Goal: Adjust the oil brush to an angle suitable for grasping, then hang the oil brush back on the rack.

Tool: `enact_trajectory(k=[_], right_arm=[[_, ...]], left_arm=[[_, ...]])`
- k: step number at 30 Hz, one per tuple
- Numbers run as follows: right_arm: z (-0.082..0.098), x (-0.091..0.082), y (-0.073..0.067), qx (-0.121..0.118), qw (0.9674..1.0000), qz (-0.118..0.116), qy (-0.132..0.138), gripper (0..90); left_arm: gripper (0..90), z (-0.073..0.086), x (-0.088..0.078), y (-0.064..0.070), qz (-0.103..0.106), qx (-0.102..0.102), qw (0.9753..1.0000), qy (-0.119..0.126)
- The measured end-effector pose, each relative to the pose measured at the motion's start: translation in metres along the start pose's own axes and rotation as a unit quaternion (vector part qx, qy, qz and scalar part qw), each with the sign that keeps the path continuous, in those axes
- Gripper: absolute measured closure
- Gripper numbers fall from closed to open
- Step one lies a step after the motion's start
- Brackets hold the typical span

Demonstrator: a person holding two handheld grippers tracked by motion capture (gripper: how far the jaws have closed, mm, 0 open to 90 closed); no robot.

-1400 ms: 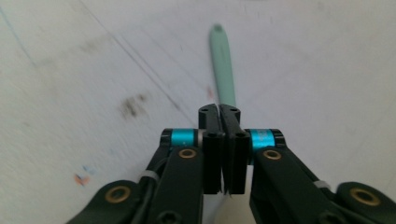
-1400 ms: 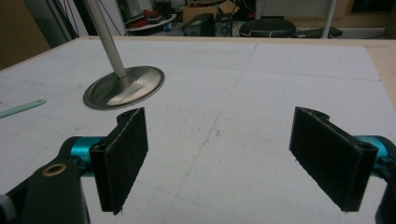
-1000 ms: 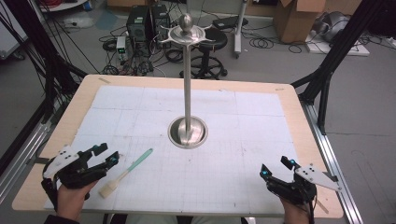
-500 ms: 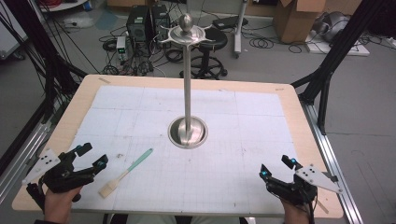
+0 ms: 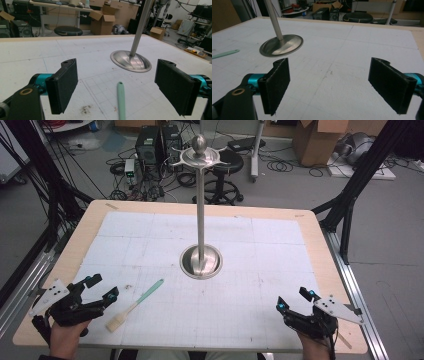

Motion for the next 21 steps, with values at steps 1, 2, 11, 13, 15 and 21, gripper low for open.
enact_trajectory(k=[1,2,11,13,15,21], right_arm=[[0.000,0.000,0.000,0.001,1.0000,0.000,-0.001,16.1],[0.000,0.000,0.000,0.000,1.0000,0.000,-0.001,16.1],[0.001,0.003,-0.003,-0.004,1.0000,-0.007,-0.005,16.2],[0.001,0.003,-0.004,-0.007,0.9999,-0.009,-0.006,16.2],[0.001,0.003,-0.005,-0.011,0.9998,-0.012,-0.009,16.2],[0.001,0.002,-0.004,-0.010,0.9998,-0.013,-0.006,16.2]], left_arm=[[19.3,0.000,0.001,0.000,0.001,0.000,1.0000,-0.002],[19.2,0.001,0.001,0.001,0.001,0.000,1.0000,-0.002],[17.0,0.001,0.002,0.001,-0.003,0.003,1.0000,-0.002],[17.4,0.001,0.004,0.002,0.002,0.005,1.0000,-0.005],[18.8,0.003,0.007,0.006,0.012,0.013,0.9998,-0.013],[19.0,0.009,0.021,0.015,0.029,0.026,0.9983,-0.044]])
Point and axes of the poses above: each handheld gripper's, and its own axes: x roughly forward along the jaws, z roughly out of its underside, y roughly to its right, the point moved 5 cm from there along x, roughly forward along the jaws, and after that the axes turned 5 degrees about -z, right-handed, at the moved point
